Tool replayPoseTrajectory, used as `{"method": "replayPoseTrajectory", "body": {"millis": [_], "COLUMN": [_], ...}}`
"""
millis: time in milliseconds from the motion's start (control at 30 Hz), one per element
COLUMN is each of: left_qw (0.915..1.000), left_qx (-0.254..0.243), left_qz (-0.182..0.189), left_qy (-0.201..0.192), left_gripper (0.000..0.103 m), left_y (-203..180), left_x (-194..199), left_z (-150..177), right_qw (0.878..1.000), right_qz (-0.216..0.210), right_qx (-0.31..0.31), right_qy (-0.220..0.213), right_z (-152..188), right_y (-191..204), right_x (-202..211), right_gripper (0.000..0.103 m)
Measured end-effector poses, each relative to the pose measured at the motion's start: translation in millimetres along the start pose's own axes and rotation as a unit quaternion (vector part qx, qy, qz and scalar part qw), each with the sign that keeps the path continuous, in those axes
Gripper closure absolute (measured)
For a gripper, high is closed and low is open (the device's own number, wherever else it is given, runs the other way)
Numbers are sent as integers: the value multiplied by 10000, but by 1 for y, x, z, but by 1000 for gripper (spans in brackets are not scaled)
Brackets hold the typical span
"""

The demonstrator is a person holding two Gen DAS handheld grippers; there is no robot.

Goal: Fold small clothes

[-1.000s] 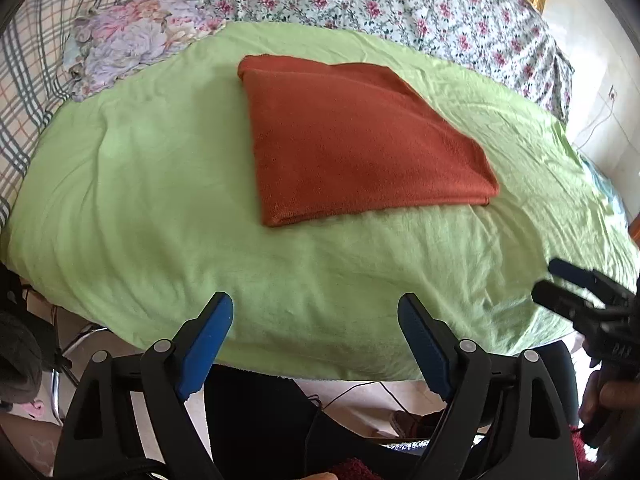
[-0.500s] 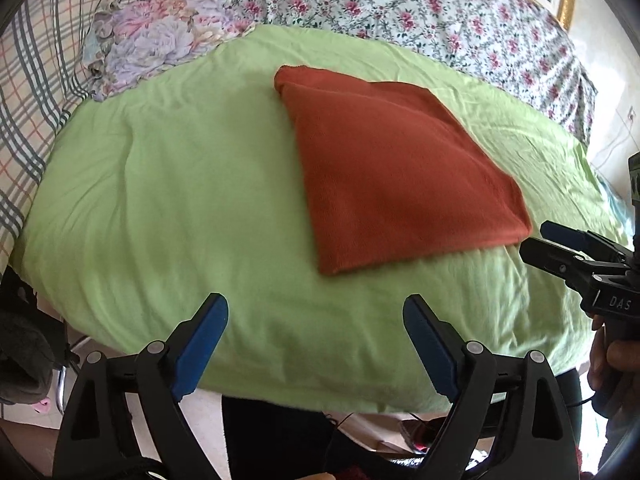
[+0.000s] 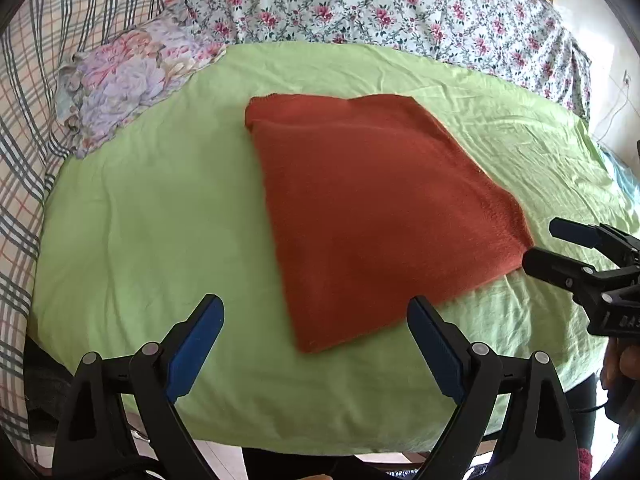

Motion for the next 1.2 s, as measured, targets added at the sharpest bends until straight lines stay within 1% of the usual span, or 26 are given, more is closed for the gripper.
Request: {"method": "replayPoseTrajectory", "body": {"millis": [67,133,233,400,600,733,1033,1200], "left_qw": [10000,9998,9996,9988,9974,9966,9968,9977], "left_qx": [35,106,163,122,334,384,293,305], "left_qz": [-89,-167,-240,-472,-609,-689,-695,-585], "left_qy": [-8,6,-1,40,171,232,259,179], "left_gripper": [8,8,8,6,6,6,5,5], "left_y": [0,1,3,4,13,14,6,1], "left_x": [-1,-2,-2,-4,-12,-17,-23,-24], "left_z": [-3,-6,-8,-13,-19,-22,-34,-37], "right_qw": [10000,9999,10000,9999,9996,9993,9989,9987], "right_qz": [-78,-49,-60,-154,-270,-349,-449,-488], "right_qx": [14,55,45,7,-29,-8,3,-25], "right_qy": [40,98,61,6,92,139,146,174], "right_z": [-3,-5,-12,-21,-26,-28,-44,-47], "right_y": [0,-2,-4,-3,-1,-1,-7,-9], "right_x": [0,-1,-1,-5,-15,-21,-32,-40], "right_gripper": [10,10,10,7,6,6,6,6]}}
Point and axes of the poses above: each gripper's, at about its wrist camera, not at the fingertips, and x roughly against the way its jaws point, y to its left, z to its underside, the point moved 9 cm from there along -x, roughly the way its jaws point, and after that the axes turned 1 degree about y, right-handed, at the moved point
